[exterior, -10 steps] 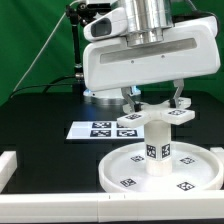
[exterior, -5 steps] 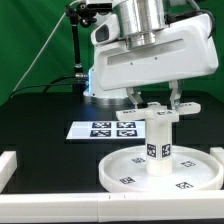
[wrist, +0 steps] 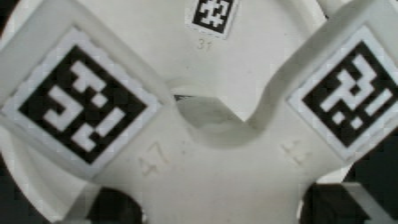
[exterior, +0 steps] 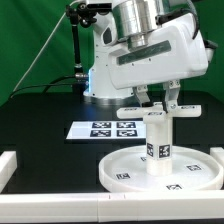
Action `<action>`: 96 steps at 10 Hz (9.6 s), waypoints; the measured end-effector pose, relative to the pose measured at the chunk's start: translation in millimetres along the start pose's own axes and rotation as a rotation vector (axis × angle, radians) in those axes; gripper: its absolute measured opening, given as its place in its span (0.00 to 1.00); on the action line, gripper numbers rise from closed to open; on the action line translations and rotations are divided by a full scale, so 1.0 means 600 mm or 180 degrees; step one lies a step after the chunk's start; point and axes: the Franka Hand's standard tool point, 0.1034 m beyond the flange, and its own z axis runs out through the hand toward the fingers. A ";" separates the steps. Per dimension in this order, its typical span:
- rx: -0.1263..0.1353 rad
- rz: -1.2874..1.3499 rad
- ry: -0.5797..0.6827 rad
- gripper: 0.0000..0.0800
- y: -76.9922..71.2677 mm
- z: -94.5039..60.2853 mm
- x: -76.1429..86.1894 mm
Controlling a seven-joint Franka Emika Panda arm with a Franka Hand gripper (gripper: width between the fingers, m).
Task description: Assemble round table
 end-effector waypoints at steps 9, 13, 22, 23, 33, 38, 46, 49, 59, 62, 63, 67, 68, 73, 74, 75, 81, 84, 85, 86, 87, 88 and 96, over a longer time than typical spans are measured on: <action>0.0130 0.2438 -0.0171 0.55 0.008 0.005 -0.004; 0.0170 0.2353 -0.0237 0.80 -0.006 -0.025 -0.007; -0.0171 -0.0271 -0.0312 0.81 -0.029 -0.036 -0.035; -0.0269 -0.0628 -0.0435 0.81 -0.039 -0.035 -0.042; -0.0432 -0.4081 -0.0576 0.81 -0.058 -0.032 -0.036; -0.0351 -0.5097 -0.0662 0.81 -0.054 -0.030 -0.031; -0.0248 -0.7029 -0.0813 0.81 -0.043 -0.021 -0.016; -0.0237 -0.7196 -0.0794 0.81 -0.035 -0.019 -0.009; -0.0222 -0.7214 -0.0928 0.81 -0.007 0.006 0.001; -0.0228 -0.7159 -0.0931 0.66 -0.008 0.010 -0.006; -0.0232 -0.7153 -0.0925 0.66 -0.008 0.009 -0.004; -0.0233 -0.7140 -0.0928 0.54 -0.006 0.009 -0.001; -0.0233 -0.7139 -0.0927 0.54 -0.006 0.009 -0.001; -0.0280 -0.6641 -0.0878 0.54 -0.006 0.009 -0.001; -0.0276 -0.6183 -0.0824 0.54 -0.004 0.008 0.001; -0.0295 -0.5839 -0.0756 0.55 -0.004 0.008 0.001; -0.0279 -0.4059 -0.0496 0.55 -0.007 0.008 0.003; -0.0311 -0.3564 -0.0462 0.55 -0.006 0.008 0.004; -0.0327 -0.3311 -0.0446 0.55 -0.006 0.008 0.004; -0.0332 -0.3108 -0.0432 0.55 -0.006 0.008 0.005; -0.0299 -0.2817 -0.0381 0.55 -0.008 0.008 0.007; -0.0294 -0.2401 -0.0301 0.55 -0.009 0.009 0.006; -0.0189 -0.0369 -0.0192 0.54 -0.011 0.010 0.003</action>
Offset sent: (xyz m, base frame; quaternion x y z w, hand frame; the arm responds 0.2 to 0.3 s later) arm -0.0211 -0.0059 -0.0113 -0.0318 -0.0441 0.4642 0.8840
